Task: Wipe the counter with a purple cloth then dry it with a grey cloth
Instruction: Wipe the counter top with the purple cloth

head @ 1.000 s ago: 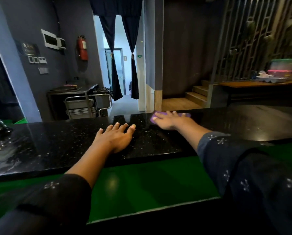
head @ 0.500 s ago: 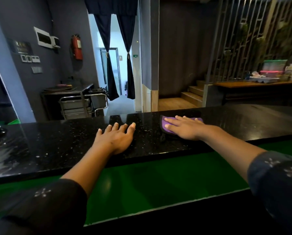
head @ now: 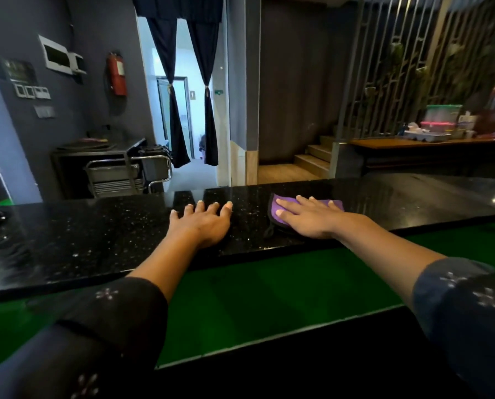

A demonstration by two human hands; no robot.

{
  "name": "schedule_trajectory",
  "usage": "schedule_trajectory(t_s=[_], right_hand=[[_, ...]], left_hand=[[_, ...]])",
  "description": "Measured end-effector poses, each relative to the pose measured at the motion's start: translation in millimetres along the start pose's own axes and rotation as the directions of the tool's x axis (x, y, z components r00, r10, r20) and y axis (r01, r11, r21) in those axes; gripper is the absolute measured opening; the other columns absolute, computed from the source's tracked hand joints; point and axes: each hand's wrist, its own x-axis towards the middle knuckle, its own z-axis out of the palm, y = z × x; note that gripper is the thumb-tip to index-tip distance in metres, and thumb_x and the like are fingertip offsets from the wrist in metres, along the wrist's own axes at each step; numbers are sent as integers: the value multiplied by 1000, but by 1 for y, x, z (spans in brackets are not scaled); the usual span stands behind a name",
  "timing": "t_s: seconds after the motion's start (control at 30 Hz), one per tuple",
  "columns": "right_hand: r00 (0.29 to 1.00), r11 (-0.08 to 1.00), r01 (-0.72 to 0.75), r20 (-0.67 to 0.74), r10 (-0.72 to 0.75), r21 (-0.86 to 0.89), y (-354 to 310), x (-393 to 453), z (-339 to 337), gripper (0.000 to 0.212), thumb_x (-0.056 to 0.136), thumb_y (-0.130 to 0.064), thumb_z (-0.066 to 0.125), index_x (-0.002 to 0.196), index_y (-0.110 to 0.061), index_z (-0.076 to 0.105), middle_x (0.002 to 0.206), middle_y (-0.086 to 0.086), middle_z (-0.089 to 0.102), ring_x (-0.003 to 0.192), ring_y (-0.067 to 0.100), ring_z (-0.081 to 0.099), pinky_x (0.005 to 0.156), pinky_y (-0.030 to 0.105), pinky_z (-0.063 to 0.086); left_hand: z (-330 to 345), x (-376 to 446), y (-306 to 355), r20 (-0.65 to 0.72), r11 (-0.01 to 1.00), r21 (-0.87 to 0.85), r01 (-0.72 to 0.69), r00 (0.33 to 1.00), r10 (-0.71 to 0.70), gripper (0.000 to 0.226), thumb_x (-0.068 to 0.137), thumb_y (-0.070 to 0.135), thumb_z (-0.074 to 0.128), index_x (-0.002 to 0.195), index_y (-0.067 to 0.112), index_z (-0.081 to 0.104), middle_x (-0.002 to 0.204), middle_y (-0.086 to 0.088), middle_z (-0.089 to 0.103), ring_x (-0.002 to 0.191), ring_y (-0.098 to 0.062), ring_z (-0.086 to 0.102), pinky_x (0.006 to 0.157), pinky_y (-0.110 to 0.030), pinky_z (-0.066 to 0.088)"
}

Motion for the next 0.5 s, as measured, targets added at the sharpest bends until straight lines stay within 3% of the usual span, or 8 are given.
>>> schedule_trajectory(t_s=[0.23, 0.5], right_hand=[[999, 999, 39, -3, -39, -28, 11, -34, 11, 56, 94, -68, 12, 148, -53, 5, 163, -6, -2, 149, 22, -3, 115, 52, -3], [1000, 1000, 5, 1, -5, 11, 16, 9, 0, 60, 95, -65, 15, 151, -46, 6, 163, -2, -1, 149, 25, -1, 115, 54, -4]], left_hand=[[4, 5, -3, -5, 999, 32, -7, 1000, 7, 70, 91, 65, 3, 151, 32, 14, 160, -3, 5, 147, -28, 3, 115, -54, -3], [6, 4, 0, -11, 999, 39, -4, 1000, 4, 73, 88, 69, 1, 151, 34, 13, 160, -2, 5, 147, -24, 3, 116, -51, -2]])
